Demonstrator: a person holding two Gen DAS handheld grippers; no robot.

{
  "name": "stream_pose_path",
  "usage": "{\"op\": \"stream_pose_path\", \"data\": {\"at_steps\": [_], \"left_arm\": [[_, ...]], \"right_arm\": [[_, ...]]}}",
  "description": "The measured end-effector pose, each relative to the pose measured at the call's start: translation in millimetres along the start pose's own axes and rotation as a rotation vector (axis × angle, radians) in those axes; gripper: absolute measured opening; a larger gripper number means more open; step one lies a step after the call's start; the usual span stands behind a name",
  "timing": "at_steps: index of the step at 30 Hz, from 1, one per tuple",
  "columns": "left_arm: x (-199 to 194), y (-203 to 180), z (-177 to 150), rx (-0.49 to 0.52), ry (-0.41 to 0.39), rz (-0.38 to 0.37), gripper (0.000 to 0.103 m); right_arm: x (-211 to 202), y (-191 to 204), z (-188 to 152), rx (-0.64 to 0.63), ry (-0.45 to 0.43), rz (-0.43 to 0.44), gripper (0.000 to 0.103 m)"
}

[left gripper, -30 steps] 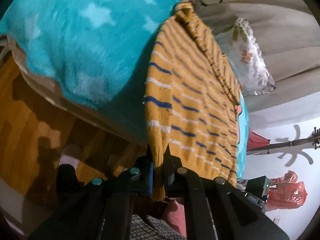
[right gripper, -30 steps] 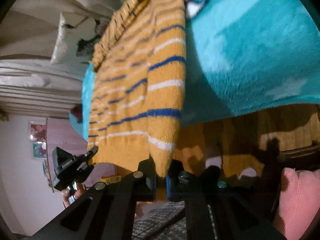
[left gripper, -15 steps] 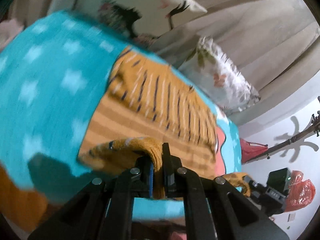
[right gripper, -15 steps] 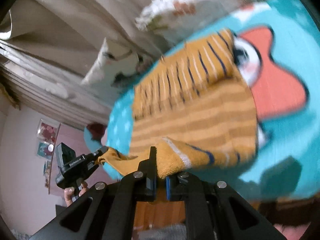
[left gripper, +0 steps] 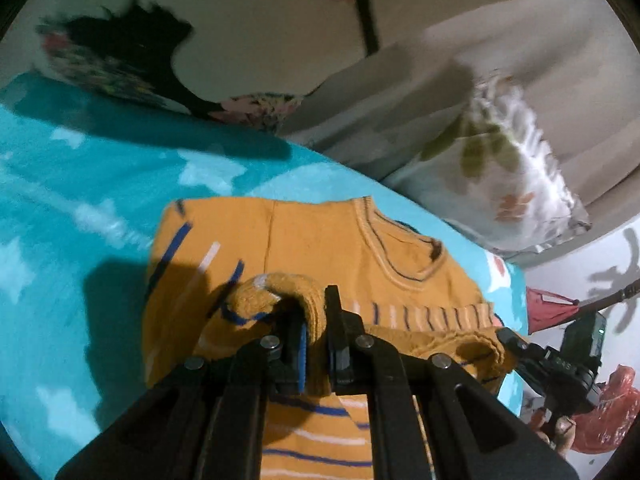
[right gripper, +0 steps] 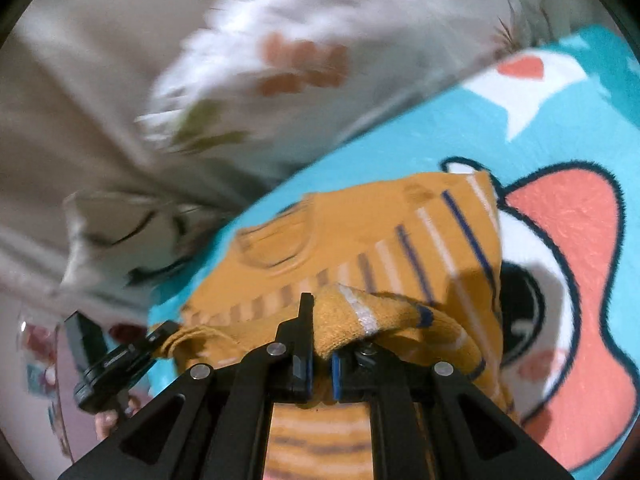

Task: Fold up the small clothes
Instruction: 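Open both tools, release the hem and lift away from the sweater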

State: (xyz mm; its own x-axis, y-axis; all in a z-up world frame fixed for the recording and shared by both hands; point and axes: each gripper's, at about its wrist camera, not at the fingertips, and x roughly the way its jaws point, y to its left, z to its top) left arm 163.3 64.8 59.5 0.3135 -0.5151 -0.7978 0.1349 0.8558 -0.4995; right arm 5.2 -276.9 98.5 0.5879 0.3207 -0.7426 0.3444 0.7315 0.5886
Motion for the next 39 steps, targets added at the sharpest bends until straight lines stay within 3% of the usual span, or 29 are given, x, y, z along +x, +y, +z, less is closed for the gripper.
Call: {"op": "stream_pose_path", "data": {"at_steps": [8, 12, 16, 17, 20, 22, 24, 26, 30, 34, 36, 39], "left_arm": [[26, 29, 22, -0.14, 0.049, -0.12, 0.019], [30, 46, 26, -0.231, 0.079, -0.187, 0.02], [22, 52, 26, -0.249, 0.08, -0.239, 0.021], [19, 53, 26, -0.258, 0.074, -0.26, 0.024], [1, 63, 31, -0.301, 0.006, -0.262, 0.05], [-12, 71, 35, -0.322, -0.023, -0.269, 0.052], [-19, 71, 37, -0.308, -0.029, -0.241, 0.052], [-29, 68, 36, -0.255, -0.039, -0.188, 0.054], [-43, 52, 18, -0.057, -0.04, -0.001, 0.056], [-49, 44, -17, 0.125, -0.002, 0.162, 0.056], [-49, 51, -36, 0.161, 0.026, 0.192, 0.057], [-45, 63, -56, 0.172, 0.08, 0.182, 0.059]], "right_arm": [[38, -35, 33, 0.206, 0.002, 0.056, 0.013], [50, -50, 40, 0.325, -0.003, 0.086, 0.028], [51, -66, 39, 0.456, -0.019, 0.162, 0.033], [51, -68, 39, 0.475, -0.024, 0.172, 0.033], [44, -75, 42, 0.511, -0.039, 0.205, 0.045], [37, -77, 43, 0.544, -0.071, 0.237, 0.057], [23, -77, 45, 0.555, -0.127, 0.226, 0.07], [12, -78, 49, 0.555, -0.151, 0.214, 0.071], [-8, -68, 55, 0.457, -0.15, 0.135, 0.071], [-24, -32, 40, 0.154, -0.058, -0.089, 0.071], [-35, -21, 19, 0.021, -0.043, -0.2, 0.071], [-50, -24, -12, -0.082, -0.028, -0.304, 0.071]]}}
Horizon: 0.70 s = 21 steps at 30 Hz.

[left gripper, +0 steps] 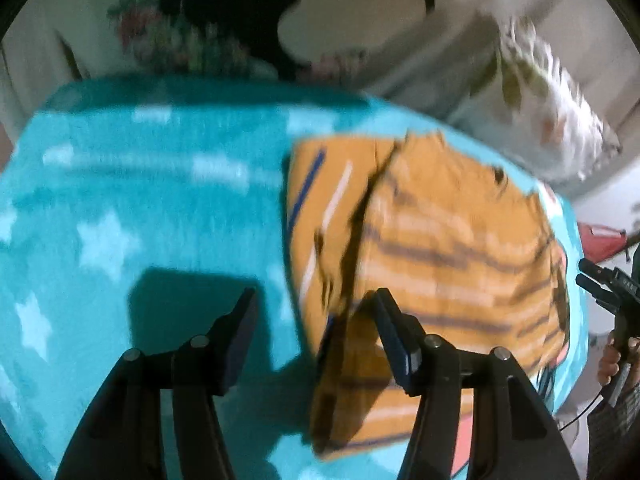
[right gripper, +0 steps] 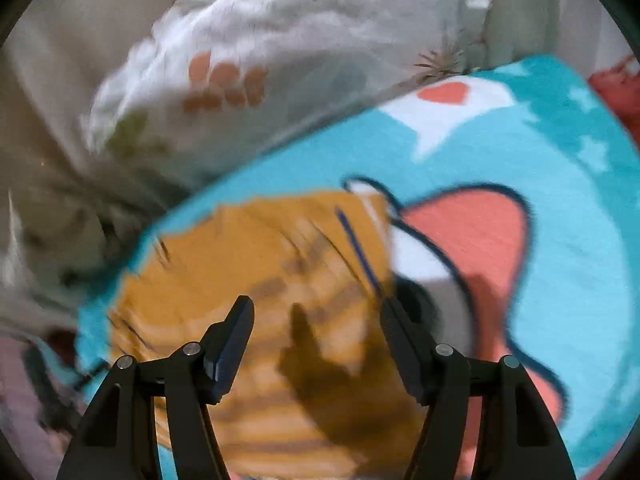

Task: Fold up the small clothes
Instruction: 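Open both tools, release the hem and lift away from the sweater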

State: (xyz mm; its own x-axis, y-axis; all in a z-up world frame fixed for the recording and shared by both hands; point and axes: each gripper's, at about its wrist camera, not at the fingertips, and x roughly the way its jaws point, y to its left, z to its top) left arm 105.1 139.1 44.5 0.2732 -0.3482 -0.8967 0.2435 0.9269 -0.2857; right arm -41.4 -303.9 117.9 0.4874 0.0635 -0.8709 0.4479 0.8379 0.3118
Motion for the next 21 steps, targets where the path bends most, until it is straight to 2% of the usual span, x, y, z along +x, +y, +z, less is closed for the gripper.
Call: {"op": "stream_pose_path", "data": {"at_steps": [2, 4, 5, 6, 7, 8, 10, 13, 16, 17, 18, 21], "left_arm": [[7, 4, -12, 0.001, 0.023, -0.035, 0.063], [11, 2, -19, 0.009, 0.035, -0.06, 0.064], [13, -1, -22, 0.019, 0.04, -0.071, 0.064], [15, -5, -24, 0.031, 0.05, -0.074, 0.063], [17, -8, -24, 0.048, 0.072, -0.055, 0.055], [18, -9, -23, 0.055, 0.093, -0.033, 0.022], [15, -1, -19, 0.008, 0.114, -0.028, 0.021], [2, 11, -16, -0.031, 0.103, 0.031, 0.019], [-8, 17, -21, -0.053, 0.09, 0.052, 0.019], [-11, 18, -22, -0.056, 0.08, 0.064, 0.019], [-14, 21, -25, -0.065, 0.071, 0.064, 0.019], [-27, 33, -37, -0.12, 0.043, 0.033, 0.023]], "right_arm": [[-2, -13, -21, -0.004, 0.021, -0.039, 0.071], [4, -30, -42, 0.03, 0.066, -0.04, 0.071], [6, -38, -49, 0.046, 0.083, -0.035, 0.065], [12, -45, -56, 0.066, 0.107, -0.015, 0.034], [17, -47, -59, 0.079, 0.132, 0.016, 0.018], [20, -50, -60, 0.093, 0.141, 0.03, 0.012], [14, -57, -57, 0.103, 0.129, -0.005, 0.009], [10, -73, -51, 0.11, 0.119, -0.095, 0.009], [8, -72, -51, 0.103, 0.13, -0.117, 0.012], [3, -64, -50, 0.087, 0.108, -0.115, 0.012], [-3, -56, -49, 0.07, 0.08, -0.119, 0.017], [-30, -24, -42, -0.009, -0.069, -0.182, 0.019]]}}
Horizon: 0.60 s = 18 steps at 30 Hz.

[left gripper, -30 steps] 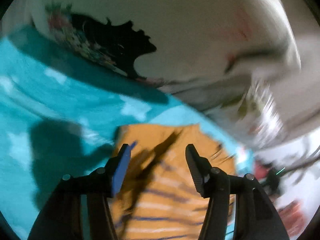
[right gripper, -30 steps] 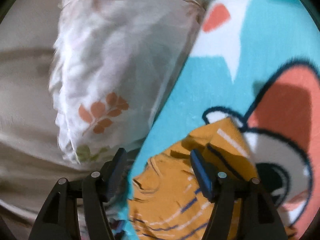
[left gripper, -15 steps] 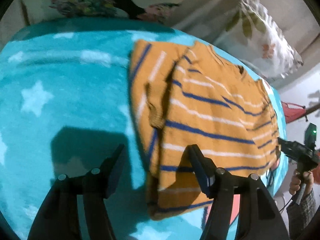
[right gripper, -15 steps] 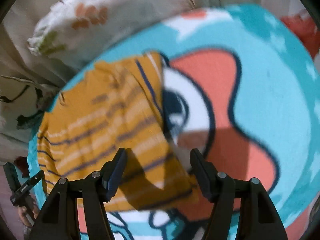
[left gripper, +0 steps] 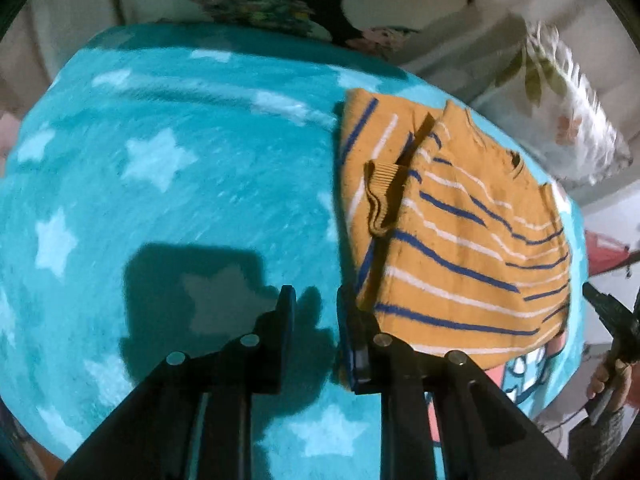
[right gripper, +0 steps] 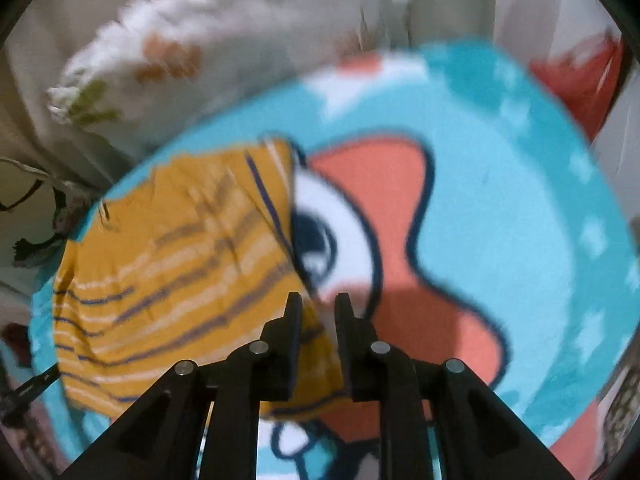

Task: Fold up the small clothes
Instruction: 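Open both tools, release the hem and lift away from the sweater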

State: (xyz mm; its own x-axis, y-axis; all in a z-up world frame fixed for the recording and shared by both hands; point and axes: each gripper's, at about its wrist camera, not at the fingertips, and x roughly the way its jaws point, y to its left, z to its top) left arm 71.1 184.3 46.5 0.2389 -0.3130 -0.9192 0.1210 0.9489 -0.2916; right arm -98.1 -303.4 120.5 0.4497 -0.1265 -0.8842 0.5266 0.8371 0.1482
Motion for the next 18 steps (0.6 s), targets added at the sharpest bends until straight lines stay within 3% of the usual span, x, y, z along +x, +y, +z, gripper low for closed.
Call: {"op": "stream_pose_path", "data": {"at_steps": [1, 3, 5, 8, 13, 16, 18], "left_arm": [[-2, -1, -1, -0.004, -0.013, 0.002, 0.025], [-11, -1, -4, -0.002, -0.056, 0.011, 0.036], [-18, -2, -8, 0.006, -0.083, 0.002, 0.04], [-20, -6, -8, 0.006, -0.106, 0.0, 0.045], [-16, -3, -14, -0.009, -0.122, 0.047, 0.051], [-16, 8, -19, -0.032, -0.119, 0.043, 0.054], [-18, 17, -24, -0.044, -0.114, 0.031, 0.055]], "right_arm": [[-8, 10, 4, -0.024, -0.045, 0.013, 0.021], [-14, 33, 10, -0.073, -0.097, 0.047, 0.038], [-2, 62, 18, -0.152, -0.069, 0.117, 0.038], [36, 99, 30, -0.214, 0.001, 0.146, 0.038], [116, 110, 62, -0.161, 0.13, 0.079, 0.037], [112, 128, 81, -0.207, 0.103, -0.03, 0.034], [85, 151, 81, -0.257, 0.023, 0.006, 0.034]]}}
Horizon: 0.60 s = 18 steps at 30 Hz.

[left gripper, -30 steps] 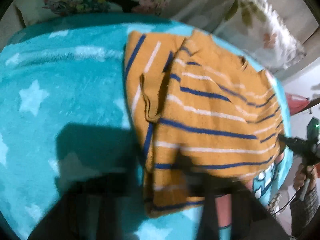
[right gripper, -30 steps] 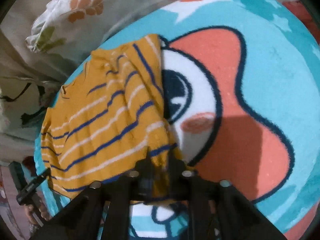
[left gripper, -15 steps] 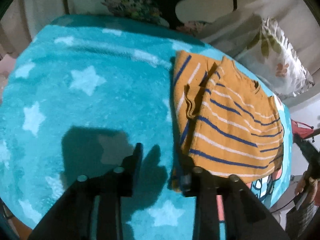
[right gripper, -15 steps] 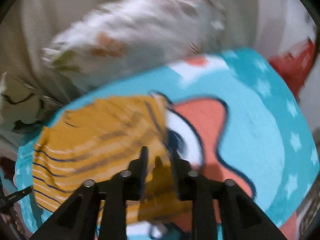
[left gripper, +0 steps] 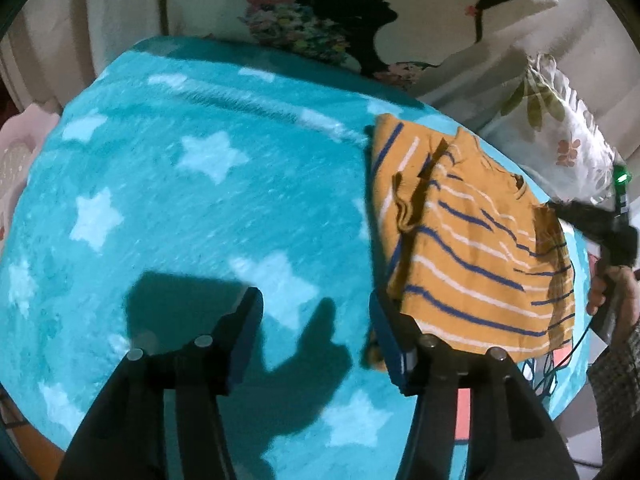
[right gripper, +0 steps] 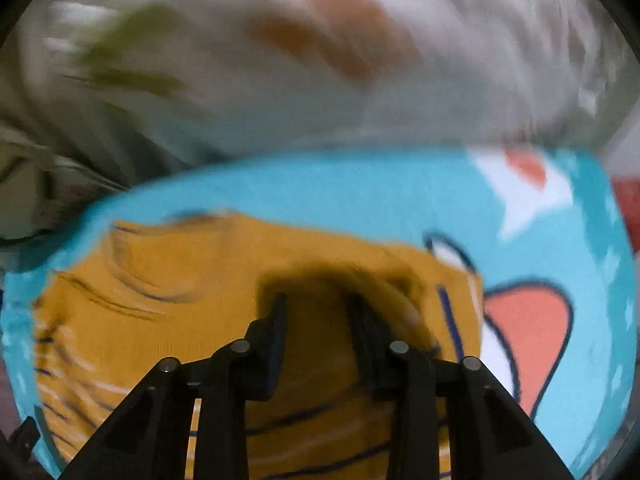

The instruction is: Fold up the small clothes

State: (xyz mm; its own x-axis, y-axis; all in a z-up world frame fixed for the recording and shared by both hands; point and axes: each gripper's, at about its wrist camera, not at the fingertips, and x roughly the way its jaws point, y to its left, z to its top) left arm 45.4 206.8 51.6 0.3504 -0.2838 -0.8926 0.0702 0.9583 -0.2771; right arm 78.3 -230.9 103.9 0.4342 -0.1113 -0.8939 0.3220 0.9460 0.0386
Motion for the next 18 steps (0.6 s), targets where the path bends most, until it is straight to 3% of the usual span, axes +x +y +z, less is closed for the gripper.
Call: {"op": "stream_pose_path", "data": {"at_steps": [3, 5, 7, 10, 13, 18], "left_arm": [[2, 8, -2, -0.038, 0.007, -0.016, 0.057], [3, 10, -3, -0.054, 0.007, -0.017, 0.057], [0, 11, -6, -0.054, 0.003, -0.016, 0.057], [-6, 15, -12, -0.06, -0.004, -0.007, 0.057], [-9, 21, -19, -0.076, 0.002, -0.009, 0.057], [-12, 31, -24, -0.098, 0.0, 0.0, 0.057]], "right_arm": [[-29, 55, -7, -0.127, -0.036, 0.149, 0.032], [-30, 98, -18, -0.233, 0.001, 0.252, 0.031], [-20, 143, -30, -0.335, 0.045, 0.301, 0.028], [1, 192, -37, -0.442, 0.076, 0.304, 0.028], [40, 231, -26, -0.47, 0.145, 0.288, 0.027], [55, 257, -8, -0.503, 0.136, 0.237, 0.027]]}}
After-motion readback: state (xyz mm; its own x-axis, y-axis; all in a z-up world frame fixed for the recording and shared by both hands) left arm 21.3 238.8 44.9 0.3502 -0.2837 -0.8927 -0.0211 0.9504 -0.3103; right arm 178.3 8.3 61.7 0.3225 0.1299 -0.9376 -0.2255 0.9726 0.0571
